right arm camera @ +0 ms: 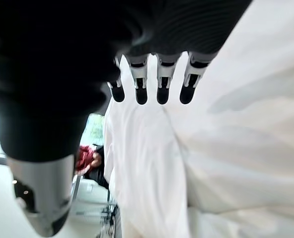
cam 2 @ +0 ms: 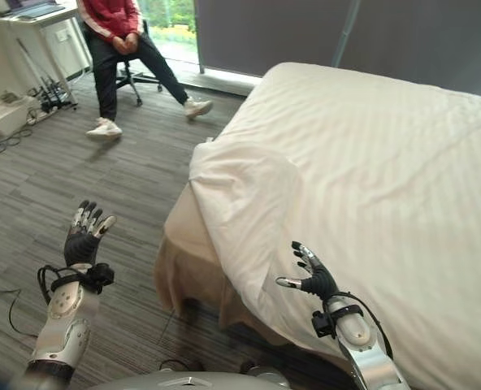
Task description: Making the bed.
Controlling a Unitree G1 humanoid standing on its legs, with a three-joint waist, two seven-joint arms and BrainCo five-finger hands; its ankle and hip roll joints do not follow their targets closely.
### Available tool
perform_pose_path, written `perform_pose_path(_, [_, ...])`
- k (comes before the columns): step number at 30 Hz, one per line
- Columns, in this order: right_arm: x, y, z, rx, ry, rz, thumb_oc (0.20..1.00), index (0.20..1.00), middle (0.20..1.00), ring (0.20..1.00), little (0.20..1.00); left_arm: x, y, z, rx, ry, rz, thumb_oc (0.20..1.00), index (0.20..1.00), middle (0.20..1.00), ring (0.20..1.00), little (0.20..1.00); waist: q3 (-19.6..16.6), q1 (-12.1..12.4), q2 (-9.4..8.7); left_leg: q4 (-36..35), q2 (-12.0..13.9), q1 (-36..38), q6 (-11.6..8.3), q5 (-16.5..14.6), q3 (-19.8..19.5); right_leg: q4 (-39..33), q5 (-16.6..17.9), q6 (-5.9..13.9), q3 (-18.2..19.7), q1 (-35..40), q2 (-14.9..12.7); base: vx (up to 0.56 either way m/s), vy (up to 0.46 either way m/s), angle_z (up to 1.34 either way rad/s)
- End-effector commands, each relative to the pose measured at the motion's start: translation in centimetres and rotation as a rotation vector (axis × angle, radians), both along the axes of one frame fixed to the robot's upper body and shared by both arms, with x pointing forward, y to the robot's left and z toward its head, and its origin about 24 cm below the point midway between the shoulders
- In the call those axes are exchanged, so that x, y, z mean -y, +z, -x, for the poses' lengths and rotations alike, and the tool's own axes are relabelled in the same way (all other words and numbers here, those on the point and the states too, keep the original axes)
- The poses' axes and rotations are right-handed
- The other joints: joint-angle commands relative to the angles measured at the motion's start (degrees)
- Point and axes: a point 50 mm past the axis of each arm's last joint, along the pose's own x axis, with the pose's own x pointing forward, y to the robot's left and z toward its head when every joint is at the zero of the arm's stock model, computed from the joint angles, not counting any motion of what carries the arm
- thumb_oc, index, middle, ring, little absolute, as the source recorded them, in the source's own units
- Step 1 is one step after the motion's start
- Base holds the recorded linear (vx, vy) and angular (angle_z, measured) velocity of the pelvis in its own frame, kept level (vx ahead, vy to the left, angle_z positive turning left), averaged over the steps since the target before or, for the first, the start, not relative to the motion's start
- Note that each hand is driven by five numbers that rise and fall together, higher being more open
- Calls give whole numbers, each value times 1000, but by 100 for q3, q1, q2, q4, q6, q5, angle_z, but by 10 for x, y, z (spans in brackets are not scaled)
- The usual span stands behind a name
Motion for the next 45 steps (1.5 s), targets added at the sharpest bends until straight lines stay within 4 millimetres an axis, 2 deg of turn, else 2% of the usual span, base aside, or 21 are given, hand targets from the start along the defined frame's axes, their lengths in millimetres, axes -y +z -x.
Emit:
perform_pose_path(1, [6, 15, -11, 94, 10, 38, 1000, 1000, 1000, 1000, 1000, -5, 39, -14, 186, 21, -40, 1000, 1000, 1000, 1000, 1000, 61, -32, 63, -137, -23, -229, -210, 816, -880, 122, -96, 165, 385, 124, 67, 59, 262, -35])
perform_pose_path(2, [5, 16, -14, 100, 19, 43, 1000, 1000, 1000, 1000, 1000, -8, 43, -14, 212, 38, -30, 1000, 1000, 1000, 1000, 1000, 109, 1, 37, 8, 73, -276, -224, 804, -1276, 230, -99, 142, 622, 21, 41, 39, 143, -47])
perform_pose_path(3, [5, 16, -14, 100, 19, 43, 1000, 1000, 1000, 1000, 1000, -8, 43, -14, 212, 38, -30, 1000, 1000, 1000, 1000, 1000, 105, 2, 38, 10, 74, -282, -224, 804, -1276, 233, -100, 142, 623, 14, 42, 47, 160, -98])
perform_pose_path(5, [3, 21, -21, 116, 45, 41, 1000, 1000, 1000, 1000, 1000, -13, 50, -10, 268, 79, 18, 1000, 1000, 1000, 1000, 1000, 129, 127, -57, 735, 365, -129, -179, 697, -2034, 410, -78, 174, 1286, -138, 52, 156, 366, -169])
perform_pose_path(6, [4, 23, -22, 120, 50, 30, 1000, 1000, 1000, 1000, 1000, -15, 50, -9, 270, 92, 19, 1000, 1000, 1000, 1000, 1000, 109, 190, -59, 1330, 339, -163, -143, 732, -2374, 491, -37, 216, 1623, -224, 68, 239, 523, -202])
perform_pose_path(9, [5, 22, -22, 111, 49, 20, 1000, 1000, 1000, 1000, 1000, -14, 50, -9, 270, 78, 19, 1000, 1000, 1000, 1000, 1000, 35, 208, 38, 1550, 334, 84, -201, 508, -2631, 570, -13, 326, 1986, -233, 66, 152, 480, -142])
perform_pose_path(11, [8, 19, -19, 95, 21, 13, 1000, 1000, 1000, 1000, 1000, -14, 50, -9, 266, 67, 17, 1000, 1000, 1000, 1000, 1000, -30, 173, 146, 920, 294, 285, -263, 363, -2595, 701, 134, 535, 2125, -333, -142, 61, 729, -93])
perform_pose_path(12, [13, 17, -13, 90, -19, 2, 1000, 1000, 1000, 1000, 1000, -12, 50, -10, 263, 43, 14, 1000, 1000, 1000, 1000, 1000, -59, 86, 204, 433, 229, 499, -122, 20, -2422, 943, 202, 632, 2064, -426, -354, 45, 921, -2])
perform_pose_path(13, [15, 10, -10, 65, -50, 6, 1000, 1000, 1000, 1000, 1000, -10, 49, -11, 252, 28, 5, 1000, 1000, 1000, 1000, 1000, -66, 100, 229, 125, 102, 647, -1, -6, -2285, 1274, 427, 680, 1994, -641, -472, -28, 1173, -14])
perform_pose_path(14, [11, 9, -11, 80, -80, -12, 1000, 1000, 1000, 1000, 1000, -9, 49, -10, 245, 16, -23, 1000, 1000, 1000, 1000, 1000, 63, 56, 229, -83, -103, 856, 195, 8, -2076, 1846, 1341, 508, 2024, -1076, -571, -46, 788, -21])
perform_pose_path(15, [11, 9, -11, 79, -80, -12, 1000, 1000, 1000, 1000, 1000, -9, 49, -10, 244, 16, -23, 1000, 1000, 1000, 1000, 1000, 64, 76, 235, -119, -89, 894, 196, 4, -2054, 1839, 1328, 503, 2033, -1061, -558, -187, 1026, -52])
perform_pose_path(16, [-1, 8, -11, 95, -73, -87, 1000, 1000, 1000, 1000, 1000, -16, 47, -5, 220, 33, -73, 1000, 1000, 1000, 1000, 1000, 251, 132, 343, -518, -214, 1122, 353, 212, -1779, 1873, 1995, 510, 1670, -1401, -642, -116, 525, -49])
perform_pose_path(20, [-10, 1, -4, 55, -29, -124, 1000, 1000, 1000, 1000, 1000, -20, 33, -2, 145, 20, -109, 1000, 1000, 1000, 1000, 1000, 279, 45, 423, -742, -212, 1141, 351, 323, -1444, 1931, 1431, 578, 1097, -1604, -330, -136, 435, -91])
perform_pose_path(23, [-6, -1, 1, 40, -25, -101, 1000, 1000, 1000, 1000, 1000, -18, 30, -1, 128, 5, -109, 1000, 1000, 1000, 1000, 1000, 311, 59, 430, -749, -358, 1094, 344, 284, -1106, 2012, 964, 616, -18, -1489, -367, -111, 369, -49])
perform_pose_path(24, [-4, -1, 1, 34, -26, -89, 1000, 1000, 1000, 1000, 1000, -17, 29, 0, 126, -4, -98, 1000, 1000, 1000, 1000, 1000, 309, -14, 406, -726, -400, 1080, 324, 288, -1110, 2152, 772, 580, -90, -1423, -306, -96, 341, -42])
perform_pose_path(25, [-5, -1, -1, 34, -13, -75, 1000, 1000, 1000, 1000, 1000, -13, 28, 0, 128, -14, -87, 1000, 1000, 1000, 1000, 1000, 306, -28, 311, -743, -451, 1088, 283, 298, -1069, 2275, 442, 538, -160, -1226, -157, -52, 190, -23])
perform_pose_path(30, [-3, 3, -6, 53, -11, -66, 1000, 1000, 1000, 1000, 1000, -9, 15, 10, 74, -27, -58, 1000, 1000, 1000, 1000, 1000, 135, 93, 105, -749, -535, 1011, 254, 311, -875, 2505, 8, 475, -437, -840, -32, -39, 109, -4])
perform_pose_path(36, [-8, 4, -8, 55, 6, -79, 1000, 1000, 1000, 1000, 1000, -22, 3, 24, 10, 22, -52, 1000, 1000, 1000, 1000, 1000, -37, 339, 55, -712, -455, 866, 207, 295, -510, 1349, -144, 398, -638, -343, 88, -17, -45, -32])
perform_pose_path(38, [-14, 3, -11, 50, 33, -77, 1000, 1000, 1000, 1000, 1000, -27, 3, 27, 8, 52, -51, 1000, 1000, 1000, 1000, 1000, -63, 498, 11, -647, -417, 804, 160, 242, -288, 726, -189, 440, -1004, -77, 62, -36, -153, -43])
perform_pose_path(41, [-16, 6, -17, 61, 54, -68, 1000, 1000, 1000, 1000, 1000, -30, 5, 30, 27, 73, -44, 1000, 1000, 1000, 1000, 1000, -94, 616, -22, -550, -343, 764, 118, 228, 32, -22, -53, 428, -712, 196, 205, -21, -190, -71])
perform_pose_path(45, [-16, 11, -20, 87, 57, -79, 1000, 1000, 1000, 1000, 1000, -27, 7, 26, 37, 60, -43, 1000, 1000, 1000, 1000, 1000, -57, 618, -97, -132, -276, 674, 68, 141, 46, -213, -46, 317, -373, 332, 286, -5, -185, -40])
